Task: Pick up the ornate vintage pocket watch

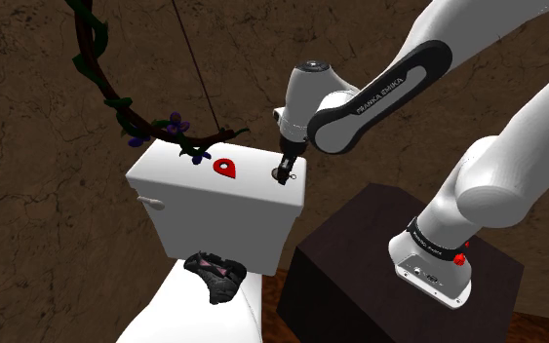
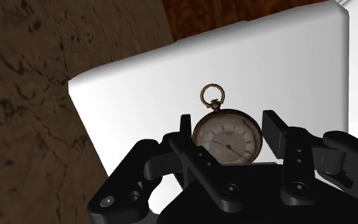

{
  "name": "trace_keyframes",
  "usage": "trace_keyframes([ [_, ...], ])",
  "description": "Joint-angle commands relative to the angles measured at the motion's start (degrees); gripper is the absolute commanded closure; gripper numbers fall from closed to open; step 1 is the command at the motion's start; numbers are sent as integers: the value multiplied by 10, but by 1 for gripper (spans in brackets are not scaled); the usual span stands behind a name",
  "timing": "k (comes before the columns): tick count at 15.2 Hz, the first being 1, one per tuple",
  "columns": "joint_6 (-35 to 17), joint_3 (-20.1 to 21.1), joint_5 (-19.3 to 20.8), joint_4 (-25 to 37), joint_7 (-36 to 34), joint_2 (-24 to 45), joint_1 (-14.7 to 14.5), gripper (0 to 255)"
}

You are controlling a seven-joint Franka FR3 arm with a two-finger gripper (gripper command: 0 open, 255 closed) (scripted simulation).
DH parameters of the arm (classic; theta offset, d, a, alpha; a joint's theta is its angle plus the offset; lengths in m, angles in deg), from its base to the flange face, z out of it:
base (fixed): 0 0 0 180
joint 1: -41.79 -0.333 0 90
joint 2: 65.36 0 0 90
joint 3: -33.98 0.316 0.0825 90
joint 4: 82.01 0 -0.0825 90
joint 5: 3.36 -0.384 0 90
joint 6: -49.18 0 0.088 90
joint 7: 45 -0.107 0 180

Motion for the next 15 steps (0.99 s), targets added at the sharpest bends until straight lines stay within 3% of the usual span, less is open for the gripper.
trace_keyframes([
  [1,17,-1,-8,2,6,-15,-2,255],
  [15,129,-10,-36,35,31,-97,-12,255],
])
